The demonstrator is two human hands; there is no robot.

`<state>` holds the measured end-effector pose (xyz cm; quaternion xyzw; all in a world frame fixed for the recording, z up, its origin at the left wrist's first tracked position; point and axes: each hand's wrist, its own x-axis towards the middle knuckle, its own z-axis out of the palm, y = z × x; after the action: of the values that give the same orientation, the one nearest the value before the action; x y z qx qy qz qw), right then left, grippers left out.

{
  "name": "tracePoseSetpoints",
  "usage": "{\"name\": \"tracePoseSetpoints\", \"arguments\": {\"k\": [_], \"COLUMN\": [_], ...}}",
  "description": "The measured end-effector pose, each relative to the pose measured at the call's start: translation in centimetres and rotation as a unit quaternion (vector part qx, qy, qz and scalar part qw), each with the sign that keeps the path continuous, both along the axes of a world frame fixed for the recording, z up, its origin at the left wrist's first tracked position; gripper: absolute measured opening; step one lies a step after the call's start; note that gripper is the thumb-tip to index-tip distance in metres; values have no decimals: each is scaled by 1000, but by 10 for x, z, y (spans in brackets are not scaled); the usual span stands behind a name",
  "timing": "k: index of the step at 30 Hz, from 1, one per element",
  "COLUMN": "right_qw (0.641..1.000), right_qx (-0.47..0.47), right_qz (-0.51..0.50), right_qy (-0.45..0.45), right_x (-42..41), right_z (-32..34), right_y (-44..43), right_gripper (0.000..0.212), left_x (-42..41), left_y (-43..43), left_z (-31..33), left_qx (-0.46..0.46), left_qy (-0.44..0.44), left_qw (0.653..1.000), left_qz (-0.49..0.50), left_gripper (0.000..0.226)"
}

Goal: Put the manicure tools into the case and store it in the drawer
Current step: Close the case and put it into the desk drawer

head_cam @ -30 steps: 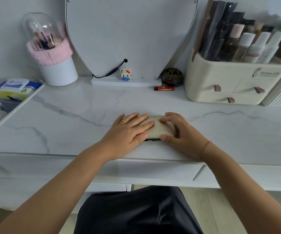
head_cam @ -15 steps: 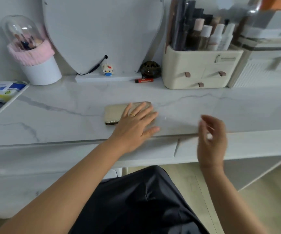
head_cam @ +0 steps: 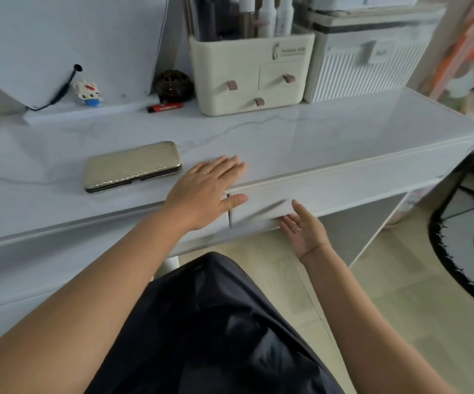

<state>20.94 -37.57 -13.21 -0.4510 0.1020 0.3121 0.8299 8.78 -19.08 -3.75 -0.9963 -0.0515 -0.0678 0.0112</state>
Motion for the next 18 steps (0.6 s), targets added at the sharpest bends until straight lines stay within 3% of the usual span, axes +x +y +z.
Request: {"name": "tracePoseSetpoints", "arguments": {"k": [1, 4, 6, 15, 17, 18], "right_qw": [1000, 994, 990, 983, 992, 996], "right_qx": [22, 71, 92, 134, 80, 5], "right_qz": [-4, 3, 11, 39, 64, 83], "right_qy": [18, 82, 106, 120, 78, 19], "right_x": [1, 2, 1, -3, -5, -5], "right_z": [-3, -2, 1, -7, -9, -7], "right_y": [0, -4, -7, -26, -39, -46], "right_gripper": [62, 53, 60, 67, 59, 57], "left_x": [0, -1, -1, 5, 6, 7], "left_y": [1, -1, -7, -32, -36, -39], "left_z": [0, 0, 2, 3, 2, 2], "left_qx": [3, 6, 0, -19, -21, -26], "left_qy": [-4, -4, -2, 30, 23, 13], "left_qw": [1000, 1000, 1000, 996, 995, 995], "left_qz": [-1, 4, 20, 87, 95, 96], "left_gripper": [79, 77, 74, 91, 94, 97]}}
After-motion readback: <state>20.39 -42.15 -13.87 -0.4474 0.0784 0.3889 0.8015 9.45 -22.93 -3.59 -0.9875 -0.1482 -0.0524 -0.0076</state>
